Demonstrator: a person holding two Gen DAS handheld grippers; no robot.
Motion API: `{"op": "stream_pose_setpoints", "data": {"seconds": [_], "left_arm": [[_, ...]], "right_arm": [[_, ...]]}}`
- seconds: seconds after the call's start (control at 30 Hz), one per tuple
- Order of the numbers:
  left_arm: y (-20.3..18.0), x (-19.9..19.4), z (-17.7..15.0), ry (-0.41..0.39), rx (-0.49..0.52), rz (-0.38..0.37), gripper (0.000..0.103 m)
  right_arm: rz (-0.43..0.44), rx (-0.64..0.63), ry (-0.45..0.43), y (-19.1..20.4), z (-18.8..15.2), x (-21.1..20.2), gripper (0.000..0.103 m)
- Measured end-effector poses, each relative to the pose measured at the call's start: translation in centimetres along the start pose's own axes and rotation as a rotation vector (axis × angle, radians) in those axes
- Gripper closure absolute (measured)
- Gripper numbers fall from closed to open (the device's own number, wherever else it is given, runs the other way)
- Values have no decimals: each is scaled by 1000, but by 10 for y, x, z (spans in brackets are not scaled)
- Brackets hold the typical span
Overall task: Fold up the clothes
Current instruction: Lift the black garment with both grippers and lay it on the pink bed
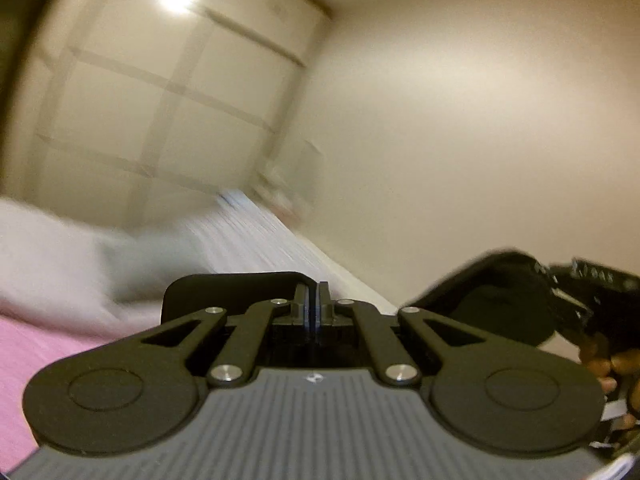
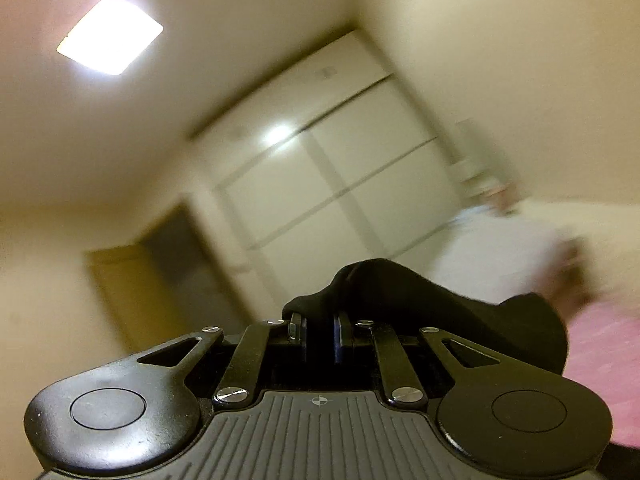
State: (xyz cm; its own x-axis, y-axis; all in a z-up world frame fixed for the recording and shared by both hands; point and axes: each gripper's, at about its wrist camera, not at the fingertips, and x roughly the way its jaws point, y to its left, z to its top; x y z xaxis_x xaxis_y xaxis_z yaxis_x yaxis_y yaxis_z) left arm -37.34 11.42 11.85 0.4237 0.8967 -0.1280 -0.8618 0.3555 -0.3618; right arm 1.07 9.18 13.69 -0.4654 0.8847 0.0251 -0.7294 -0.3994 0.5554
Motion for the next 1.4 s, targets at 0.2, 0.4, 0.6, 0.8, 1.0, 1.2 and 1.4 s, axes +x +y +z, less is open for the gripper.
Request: {"op": "stream_pose_setpoints", "data": {"seconds": [0.2,0.4,0.6,0.8,1.0,1.2,1.4], "left_arm": [[74,-35,28,99,-17,318,96],[138,-22,-51,447,-70,634,95],[139,-74,-161,637,-261,695,95],[132,-85,-207,730,-264,700,94],[89,-74,-223,718,-211,725,87],[47,-74,-238,726,-170,765,87],[19,-87,-242,715,-143,791,84]], "right_arm": [[68,11,244,35,-17,136,87],[-199,-190,603,34,-106,205,59],[-223,-346,890,17,-208,162,59],[-250,-351,1026,-24,-277,106,59],[-194,-457,1027,-22,-272,85,59],[-143,-511,1060,-25,-289,49,59],[-118,-527,1095,-28,-304,17,59]]}}
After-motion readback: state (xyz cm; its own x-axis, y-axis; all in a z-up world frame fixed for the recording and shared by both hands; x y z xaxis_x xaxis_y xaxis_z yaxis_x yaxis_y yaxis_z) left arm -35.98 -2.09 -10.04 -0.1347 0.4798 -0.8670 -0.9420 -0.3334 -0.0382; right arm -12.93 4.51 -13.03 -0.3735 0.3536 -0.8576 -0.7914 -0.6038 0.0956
